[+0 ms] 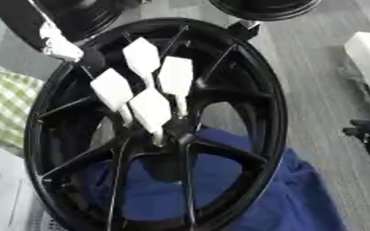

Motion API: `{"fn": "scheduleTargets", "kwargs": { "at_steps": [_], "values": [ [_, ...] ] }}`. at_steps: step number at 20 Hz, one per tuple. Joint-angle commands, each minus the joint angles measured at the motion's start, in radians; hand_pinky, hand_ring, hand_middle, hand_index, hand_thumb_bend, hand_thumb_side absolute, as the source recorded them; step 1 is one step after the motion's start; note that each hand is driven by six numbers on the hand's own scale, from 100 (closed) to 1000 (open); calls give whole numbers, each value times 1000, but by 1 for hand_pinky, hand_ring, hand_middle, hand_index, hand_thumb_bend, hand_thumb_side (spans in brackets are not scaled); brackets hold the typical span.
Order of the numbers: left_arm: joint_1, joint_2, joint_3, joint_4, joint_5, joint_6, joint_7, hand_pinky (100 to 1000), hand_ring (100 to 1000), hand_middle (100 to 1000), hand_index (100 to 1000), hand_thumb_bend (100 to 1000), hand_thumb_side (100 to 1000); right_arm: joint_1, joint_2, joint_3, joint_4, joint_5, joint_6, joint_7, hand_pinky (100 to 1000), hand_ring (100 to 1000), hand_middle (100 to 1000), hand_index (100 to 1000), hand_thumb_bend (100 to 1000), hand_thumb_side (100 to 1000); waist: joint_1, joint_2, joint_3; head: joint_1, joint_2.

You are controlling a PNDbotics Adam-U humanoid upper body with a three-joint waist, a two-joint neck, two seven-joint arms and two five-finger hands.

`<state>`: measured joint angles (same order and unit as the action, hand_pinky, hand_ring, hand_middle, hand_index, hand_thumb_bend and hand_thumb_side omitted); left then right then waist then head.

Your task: Pull the pin out of the wheel hub.

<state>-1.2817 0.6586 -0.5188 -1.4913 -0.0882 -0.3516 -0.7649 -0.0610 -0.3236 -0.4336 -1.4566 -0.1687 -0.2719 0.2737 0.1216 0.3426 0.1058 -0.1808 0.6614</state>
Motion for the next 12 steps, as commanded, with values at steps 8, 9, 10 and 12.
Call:
{"fn": "scheduleTargets", "kwargs": {
  "at_steps": [8, 9, 10, 12],
  "values": [
    [48, 126, -39, -213, 34, -101, -142, 841, 750, 712, 846, 544, 413, -8, -33, 3, -19, 4, 1, 6, 1000, 796, 567, 743, 100, 750, -1, -13, -5, -13, -12],
    [53, 131, -39, -224, 31, -99, -142, 840, 749, 710, 846, 546, 412, -8, -33, 3, -19, 4, 1, 7, 1000, 795, 567, 743, 100, 751, -2, -13, -6, -12, -11],
    [58, 135, -40, -231, 27, -96, -142, 839, 749, 710, 846, 548, 409, -9, -33, 3, -19, 4, 1, 7, 1000, 795, 567, 743, 100, 750, -2, -12, -6, -11, -10],
    [67, 143, -40, -239, 17, -93, -142, 837, 746, 709, 846, 551, 409, -10, -33, 4, -20, 4, 1, 8, 1000, 795, 567, 743, 100, 750, -2, -11, -8, -8, -8]
  ]
}}
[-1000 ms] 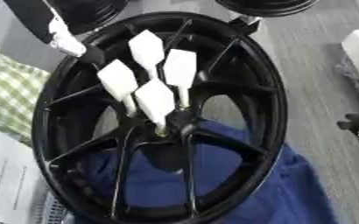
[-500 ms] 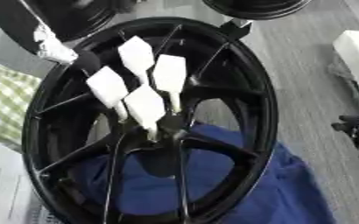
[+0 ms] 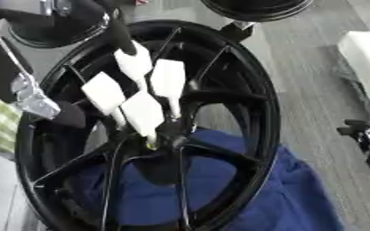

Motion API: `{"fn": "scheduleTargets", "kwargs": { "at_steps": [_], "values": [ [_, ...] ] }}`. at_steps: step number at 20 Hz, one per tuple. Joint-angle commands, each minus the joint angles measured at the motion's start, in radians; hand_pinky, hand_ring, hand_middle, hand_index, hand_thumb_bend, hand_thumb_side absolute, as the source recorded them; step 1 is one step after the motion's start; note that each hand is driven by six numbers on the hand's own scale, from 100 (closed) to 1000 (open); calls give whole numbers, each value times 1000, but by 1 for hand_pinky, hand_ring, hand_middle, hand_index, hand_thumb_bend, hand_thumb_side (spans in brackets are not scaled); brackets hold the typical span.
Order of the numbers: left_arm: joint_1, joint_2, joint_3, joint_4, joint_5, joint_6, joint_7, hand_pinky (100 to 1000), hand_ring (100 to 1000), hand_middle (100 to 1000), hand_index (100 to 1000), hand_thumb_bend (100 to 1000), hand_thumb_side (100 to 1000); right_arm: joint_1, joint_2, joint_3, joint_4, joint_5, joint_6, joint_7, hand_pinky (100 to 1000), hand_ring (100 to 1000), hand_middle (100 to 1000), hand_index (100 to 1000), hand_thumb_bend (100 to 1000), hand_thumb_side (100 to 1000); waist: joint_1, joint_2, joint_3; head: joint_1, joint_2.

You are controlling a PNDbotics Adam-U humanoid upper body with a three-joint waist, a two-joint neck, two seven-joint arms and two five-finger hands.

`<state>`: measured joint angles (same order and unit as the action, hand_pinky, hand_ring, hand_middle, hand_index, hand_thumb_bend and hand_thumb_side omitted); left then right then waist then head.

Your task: Pull the pin out of the wheel hub.

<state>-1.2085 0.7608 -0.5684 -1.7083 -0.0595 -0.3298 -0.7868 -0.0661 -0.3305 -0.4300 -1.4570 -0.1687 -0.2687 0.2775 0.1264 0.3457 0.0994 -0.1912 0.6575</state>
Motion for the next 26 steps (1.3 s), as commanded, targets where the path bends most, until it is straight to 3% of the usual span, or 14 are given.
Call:
{"fn": "scheduleTargets", "kwargs": {
  "at_steps": [1, 6, 12, 26],
  "values": [
    [-1, 44, 11, -24, -16, -114, -120, 834, 735, 709, 845, 551, 403, -5, -25, 1, -20, 3, -3, 4, 1000, 796, 567, 743, 100, 751, -7, -13, -2, 3, -4],
    [28, 60, 23, -33, -44, -116, -120, 830, 730, 726, 846, 557, 373, -7, -23, 3, -21, 4, -3, 6, 1000, 795, 567, 743, 100, 751, -10, -10, -4, 5, -3],
    [57, 71, 46, -30, -96, -113, -120, 838, 800, 797, 883, 523, 315, -10, -21, 6, -23, 4, -3, 8, 1000, 796, 568, 743, 100, 752, -13, -6, -6, 11, 2],
    [59, 45, 78, 18, -89, -74, -120, 819, 748, 728, 816, 359, 327, -14, -17, 9, -24, 3, -1, 10, 1000, 796, 568, 742, 100, 753, -17, -1, -13, 11, 9]
  ]
}}
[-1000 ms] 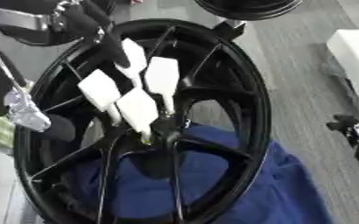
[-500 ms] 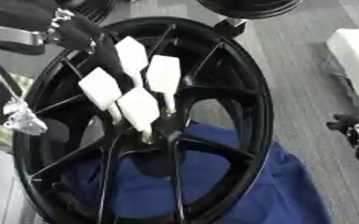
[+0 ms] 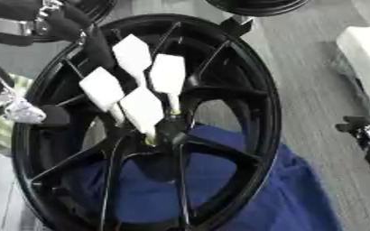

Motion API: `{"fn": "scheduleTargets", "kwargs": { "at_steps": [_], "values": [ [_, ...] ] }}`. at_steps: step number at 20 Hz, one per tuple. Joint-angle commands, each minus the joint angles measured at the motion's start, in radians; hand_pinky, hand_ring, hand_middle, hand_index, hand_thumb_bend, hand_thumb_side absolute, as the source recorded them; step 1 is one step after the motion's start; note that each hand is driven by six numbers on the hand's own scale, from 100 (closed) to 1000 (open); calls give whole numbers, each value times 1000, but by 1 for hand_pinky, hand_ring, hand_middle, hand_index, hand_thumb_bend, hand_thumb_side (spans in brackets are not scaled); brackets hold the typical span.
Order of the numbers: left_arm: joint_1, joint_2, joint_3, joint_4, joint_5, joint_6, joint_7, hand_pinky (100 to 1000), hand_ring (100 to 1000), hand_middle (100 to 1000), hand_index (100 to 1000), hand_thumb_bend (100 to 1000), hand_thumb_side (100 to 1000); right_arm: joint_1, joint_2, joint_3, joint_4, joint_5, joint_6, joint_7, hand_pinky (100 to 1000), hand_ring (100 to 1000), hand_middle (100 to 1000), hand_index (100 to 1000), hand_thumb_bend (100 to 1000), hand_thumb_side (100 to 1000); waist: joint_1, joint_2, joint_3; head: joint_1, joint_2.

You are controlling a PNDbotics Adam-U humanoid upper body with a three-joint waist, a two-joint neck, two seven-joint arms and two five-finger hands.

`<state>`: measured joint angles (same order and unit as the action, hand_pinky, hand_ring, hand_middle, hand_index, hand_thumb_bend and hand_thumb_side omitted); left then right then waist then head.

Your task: Pull the pin out of the wheel hub.

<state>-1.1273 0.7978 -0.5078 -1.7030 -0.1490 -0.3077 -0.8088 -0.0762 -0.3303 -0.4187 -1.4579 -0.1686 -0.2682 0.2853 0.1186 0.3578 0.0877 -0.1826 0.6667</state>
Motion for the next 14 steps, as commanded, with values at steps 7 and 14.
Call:
{"fn": "scheduleTargets", "kwargs": {
  "at_steps": [7, 14],
  "values": [
    [-35, -19, 4, 79, -7, -115, -98, 809, 709, 685, 813, 348, 336, -8, -15, -3, -24, 1, 0, 2, 1000, 796, 568, 742, 100, 753, -9, -10, -8, -1, 7],
    [-41, -44, -11, 137, -31, -135, -98, 813, 728, 736, 840, 357, 330, -13, -13, 0, -25, 0, 2, 4, 1000, 796, 568, 742, 100, 754, -10, -7, -13, 1, 9]
  ]
}}
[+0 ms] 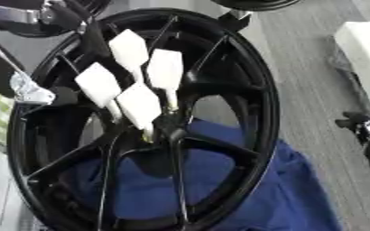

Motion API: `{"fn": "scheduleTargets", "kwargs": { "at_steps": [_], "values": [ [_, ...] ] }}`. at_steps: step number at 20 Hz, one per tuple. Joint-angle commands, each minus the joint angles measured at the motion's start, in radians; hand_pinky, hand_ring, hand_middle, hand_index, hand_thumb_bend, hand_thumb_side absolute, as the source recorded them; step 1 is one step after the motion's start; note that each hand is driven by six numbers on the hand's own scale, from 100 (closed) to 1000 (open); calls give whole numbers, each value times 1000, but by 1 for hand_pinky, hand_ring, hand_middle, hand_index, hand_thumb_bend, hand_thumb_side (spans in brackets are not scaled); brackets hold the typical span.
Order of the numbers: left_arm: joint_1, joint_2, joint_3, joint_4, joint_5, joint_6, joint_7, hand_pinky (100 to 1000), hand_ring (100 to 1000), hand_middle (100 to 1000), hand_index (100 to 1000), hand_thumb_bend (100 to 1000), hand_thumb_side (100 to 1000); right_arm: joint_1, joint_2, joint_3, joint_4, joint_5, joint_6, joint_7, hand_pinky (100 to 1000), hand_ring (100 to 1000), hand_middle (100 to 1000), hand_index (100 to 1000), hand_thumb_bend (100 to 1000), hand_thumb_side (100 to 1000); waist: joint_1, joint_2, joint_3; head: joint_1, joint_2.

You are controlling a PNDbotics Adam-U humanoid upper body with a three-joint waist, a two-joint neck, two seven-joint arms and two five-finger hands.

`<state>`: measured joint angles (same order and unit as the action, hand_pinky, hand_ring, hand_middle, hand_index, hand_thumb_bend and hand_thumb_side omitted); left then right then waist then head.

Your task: Pull the pin out of the wheel hub.

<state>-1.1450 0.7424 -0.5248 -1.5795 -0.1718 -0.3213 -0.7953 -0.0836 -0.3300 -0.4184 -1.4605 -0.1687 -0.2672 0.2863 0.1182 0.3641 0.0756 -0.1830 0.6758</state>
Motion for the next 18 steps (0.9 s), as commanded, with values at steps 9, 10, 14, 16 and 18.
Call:
{"fn": "scheduleTargets", "kwargs": {
  "at_steps": [9, 10, 14, 16, 18],
  "values": [
    [-23, -9, -16, 53, -28, -139, -112, 805, 702, 692, 825, 344, 329, -11, -11, 3, -22, -1, 3, 6, 1000, 796, 569, 742, 100, 755, -10, -11, -6, 4, -3],
    [-24, -11, -17, 58, -32, -140, -112, 804, 700, 690, 824, 343, 332, -11, -11, 3, -22, -1, 3, 6, 1000, 796, 569, 742, 100, 755, -10, -11, -6, 3, -3],
    [-25, -24, -24, 82, -40, -145, -112, 802, 695, 688, 823, 333, 338, -13, -10, 5, -22, -2, 4, 8, 1000, 796, 569, 742, 100, 756, -10, -11, -9, 2, -5],
    [-24, -30, -28, 90, -41, -148, -112, 802, 693, 686, 822, 326, 339, -14, -10, 6, -22, -1, 4, 9, 1000, 796, 569, 742, 100, 756, -11, -10, -10, 2, -5],
    [-25, -34, -32, 95, -39, -151, -112, 803, 693, 685, 822, 318, 336, -14, -10, 6, -21, -1, 4, 9, 1000, 796, 569, 742, 100, 757, -11, -10, -11, 2, -7]
  ]
}}
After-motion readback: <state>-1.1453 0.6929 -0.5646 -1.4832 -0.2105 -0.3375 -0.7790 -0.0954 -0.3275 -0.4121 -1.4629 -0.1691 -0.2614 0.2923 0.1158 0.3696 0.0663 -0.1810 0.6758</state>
